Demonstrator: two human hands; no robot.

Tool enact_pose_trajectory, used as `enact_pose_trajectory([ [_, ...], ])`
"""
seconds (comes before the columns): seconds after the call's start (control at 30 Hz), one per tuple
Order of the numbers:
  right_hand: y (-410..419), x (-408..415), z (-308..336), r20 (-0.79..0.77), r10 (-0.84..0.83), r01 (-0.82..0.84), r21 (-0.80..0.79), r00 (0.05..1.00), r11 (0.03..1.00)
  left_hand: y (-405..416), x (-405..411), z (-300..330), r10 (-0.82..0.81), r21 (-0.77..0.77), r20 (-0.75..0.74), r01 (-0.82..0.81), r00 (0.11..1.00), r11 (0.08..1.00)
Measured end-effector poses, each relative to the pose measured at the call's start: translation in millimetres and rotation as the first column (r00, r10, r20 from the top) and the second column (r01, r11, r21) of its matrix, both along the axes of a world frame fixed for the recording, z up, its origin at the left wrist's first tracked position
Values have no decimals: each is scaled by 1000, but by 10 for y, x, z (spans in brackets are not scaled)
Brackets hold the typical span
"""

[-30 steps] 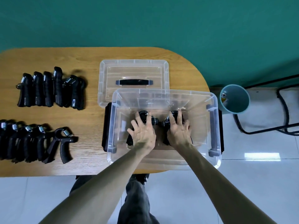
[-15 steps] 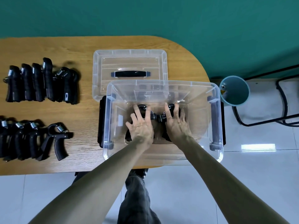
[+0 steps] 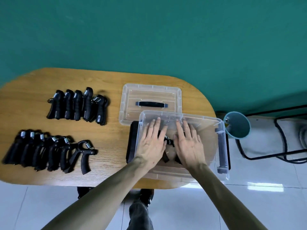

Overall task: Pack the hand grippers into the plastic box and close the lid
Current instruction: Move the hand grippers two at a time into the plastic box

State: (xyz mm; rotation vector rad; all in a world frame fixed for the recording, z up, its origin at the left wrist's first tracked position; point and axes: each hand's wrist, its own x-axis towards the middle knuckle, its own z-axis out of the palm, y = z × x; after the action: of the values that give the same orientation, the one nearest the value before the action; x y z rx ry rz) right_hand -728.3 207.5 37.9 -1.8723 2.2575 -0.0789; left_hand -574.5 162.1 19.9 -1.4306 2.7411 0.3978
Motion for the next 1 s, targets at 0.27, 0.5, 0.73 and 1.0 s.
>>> enact_pose_trajectory([
  [0.27,-407,815,325,-67,119,-122,-48,991,991,-392,907,232,109,-11,-23,-109,994,994],
  [0.5,-826,1977,267,-101,202,-200,26,974,979,-631,2138,239,247,59,-26,-245,969,968],
  [0.73,-1186,3179,128,-134,287,-273,114,949,955,-878,3524,122,354,101,58,-358,933,928],
  [1.0,-1449,4008,-89,-134,316,-295,156,939,943,-1010,4331,-152,413,170,87,-422,907,891],
])
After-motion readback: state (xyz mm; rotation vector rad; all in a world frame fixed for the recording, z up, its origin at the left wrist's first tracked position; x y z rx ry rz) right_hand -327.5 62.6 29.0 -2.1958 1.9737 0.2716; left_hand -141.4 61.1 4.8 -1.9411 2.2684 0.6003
